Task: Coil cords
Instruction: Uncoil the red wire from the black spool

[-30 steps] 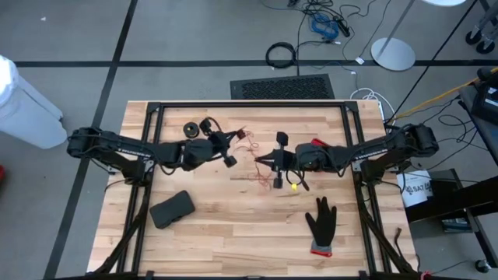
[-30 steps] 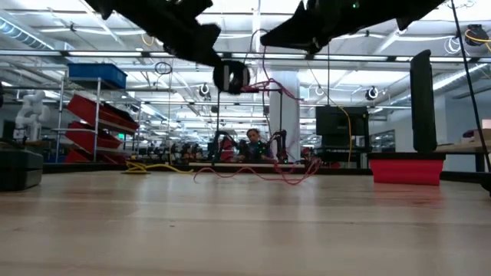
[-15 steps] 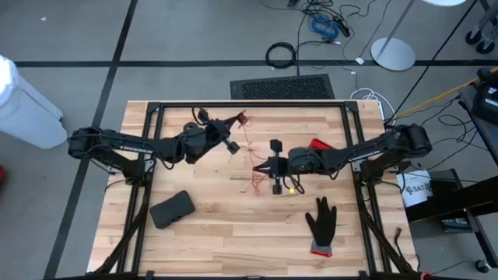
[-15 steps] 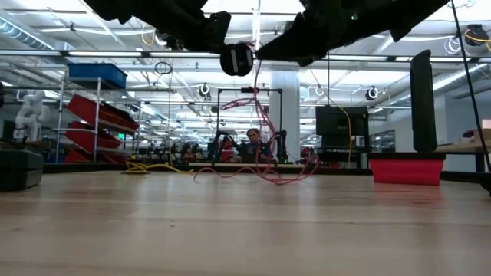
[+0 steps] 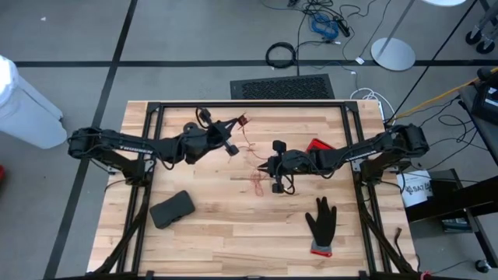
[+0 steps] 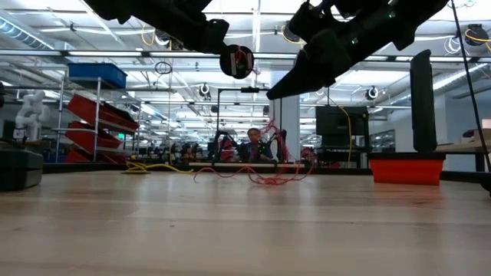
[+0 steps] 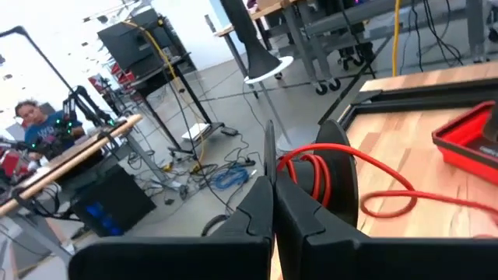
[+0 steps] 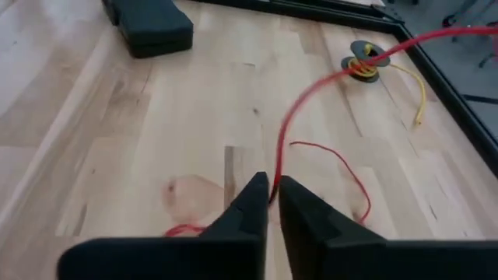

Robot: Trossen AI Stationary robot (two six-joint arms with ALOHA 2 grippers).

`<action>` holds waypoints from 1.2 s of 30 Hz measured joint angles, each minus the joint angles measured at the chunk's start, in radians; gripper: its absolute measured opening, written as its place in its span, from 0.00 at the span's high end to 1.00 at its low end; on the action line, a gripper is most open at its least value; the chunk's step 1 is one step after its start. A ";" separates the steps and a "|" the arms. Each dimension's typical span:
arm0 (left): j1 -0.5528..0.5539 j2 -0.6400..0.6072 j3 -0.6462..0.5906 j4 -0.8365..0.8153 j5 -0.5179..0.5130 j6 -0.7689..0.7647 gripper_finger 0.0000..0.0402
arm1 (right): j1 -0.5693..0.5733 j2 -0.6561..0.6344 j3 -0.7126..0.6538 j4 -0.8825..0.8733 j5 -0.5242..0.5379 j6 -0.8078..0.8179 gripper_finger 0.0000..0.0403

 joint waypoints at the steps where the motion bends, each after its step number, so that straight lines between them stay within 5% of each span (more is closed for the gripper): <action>1: -0.002 0.000 0.000 -0.004 0.000 0.003 1.00 | 0.001 0.000 0.000 -0.002 -0.001 0.001 0.91; 8: -0.010 0.000 0.000 -0.041 0.000 0.010 1.00 | 0.017 -0.014 0.000 -0.057 -0.002 0.010 0.75; 11: -0.022 -0.002 0.000 -0.075 0.049 0.031 1.00 | 0.035 -0.050 0.000 -0.081 0.074 0.006 0.71; 21: -0.091 -0.003 0.000 -0.111 0.201 0.061 1.00 | 0.069 -0.141 0.000 -0.066 0.284 -0.122 0.72; 36: -0.125 -0.003 0.000 -0.111 0.381 0.077 1.00 | 0.047 -0.141 0.000 -0.011 0.275 -0.130 0.73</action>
